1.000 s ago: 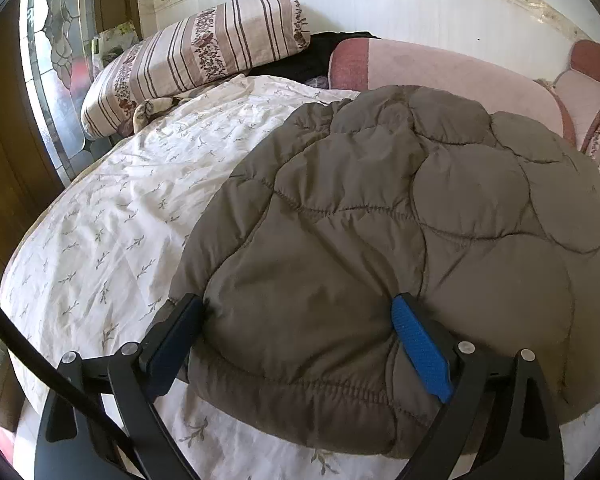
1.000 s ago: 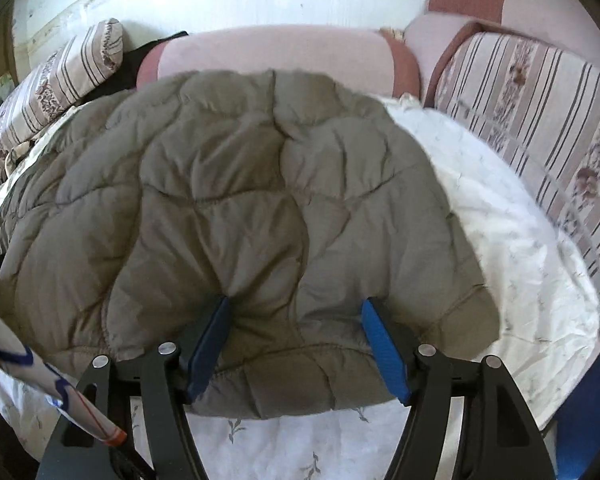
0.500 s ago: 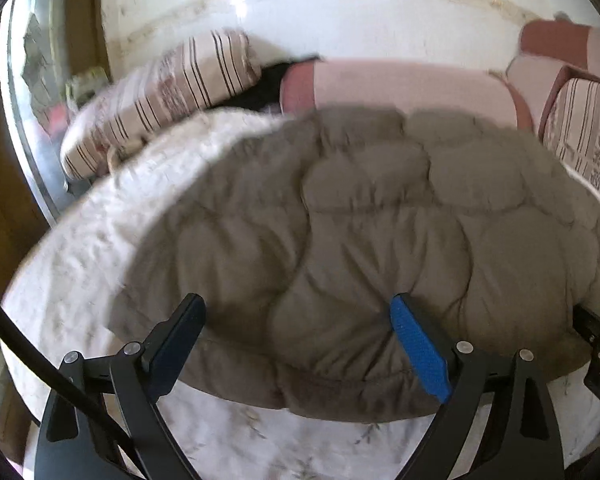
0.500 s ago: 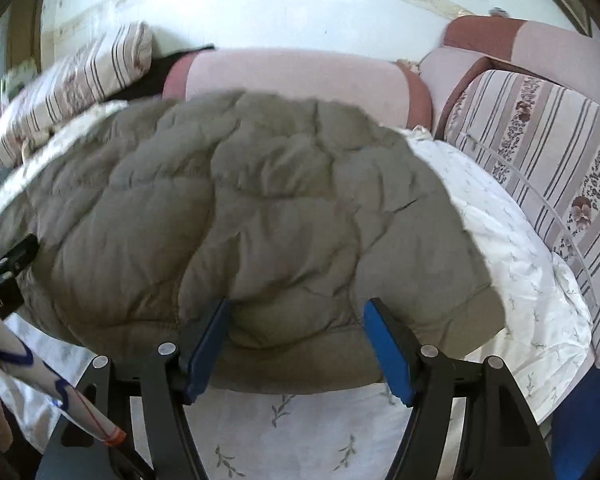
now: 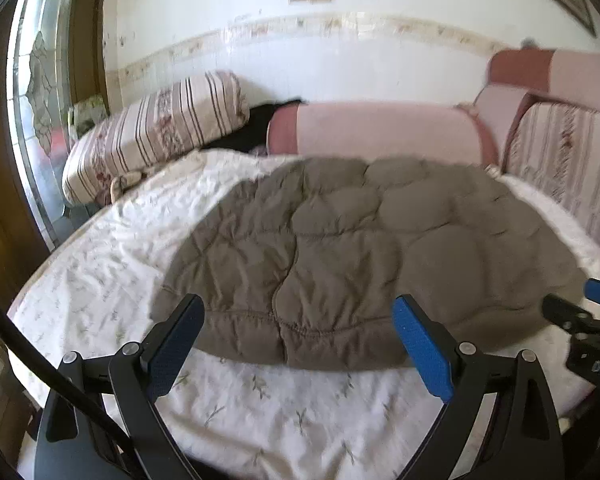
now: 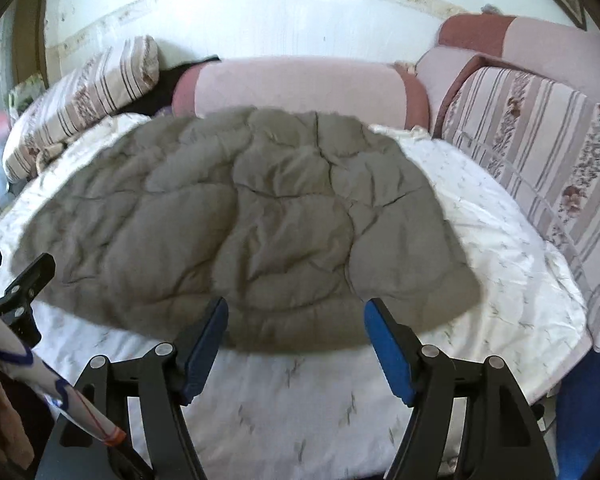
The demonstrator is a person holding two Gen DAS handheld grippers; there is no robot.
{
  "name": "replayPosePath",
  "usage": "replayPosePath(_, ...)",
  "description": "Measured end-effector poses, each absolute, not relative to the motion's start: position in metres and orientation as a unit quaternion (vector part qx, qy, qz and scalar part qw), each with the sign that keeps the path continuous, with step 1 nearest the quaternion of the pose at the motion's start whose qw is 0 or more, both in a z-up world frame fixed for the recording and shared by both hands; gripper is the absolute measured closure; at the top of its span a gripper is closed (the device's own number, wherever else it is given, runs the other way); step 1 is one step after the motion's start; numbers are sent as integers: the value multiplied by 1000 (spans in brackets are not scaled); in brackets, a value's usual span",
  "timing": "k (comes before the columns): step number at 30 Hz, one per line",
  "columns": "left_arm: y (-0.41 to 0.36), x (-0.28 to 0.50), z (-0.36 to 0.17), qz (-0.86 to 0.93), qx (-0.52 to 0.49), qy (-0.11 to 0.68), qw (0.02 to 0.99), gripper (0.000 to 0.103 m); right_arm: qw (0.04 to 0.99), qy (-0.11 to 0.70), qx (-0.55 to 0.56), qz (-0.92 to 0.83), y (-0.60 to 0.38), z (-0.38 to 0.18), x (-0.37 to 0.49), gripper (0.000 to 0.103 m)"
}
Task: Fold large clothes
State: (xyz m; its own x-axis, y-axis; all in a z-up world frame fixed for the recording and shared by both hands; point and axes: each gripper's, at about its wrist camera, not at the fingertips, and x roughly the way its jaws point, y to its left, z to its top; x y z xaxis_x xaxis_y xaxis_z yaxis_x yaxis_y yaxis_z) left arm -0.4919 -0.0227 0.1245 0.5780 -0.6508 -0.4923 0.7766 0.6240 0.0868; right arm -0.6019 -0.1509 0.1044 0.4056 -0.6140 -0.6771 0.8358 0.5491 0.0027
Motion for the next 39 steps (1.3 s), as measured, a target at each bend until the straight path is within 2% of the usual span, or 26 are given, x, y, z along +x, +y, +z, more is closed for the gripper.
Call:
replayPosePath(7, 27, -519, 188, -421, 104, 171, 885, 7, 842, 279, 133, -442, -102, 166, -624, 18)
replayPosePath(11, 45, -528, 210, -416, 84, 150, 893, 3, 849, 248, 114, -453, -79, 198, -634, 11)
replayPosePath(27, 50, -505, 200, -374, 116, 205, 897, 0, 856, 236, 99, -448, -52, 205, -624, 7)
replayPosePath(39, 7, -492, 178, -338, 175, 232, 895, 0, 841, 265, 119, -456, -85, 185, -610, 7)
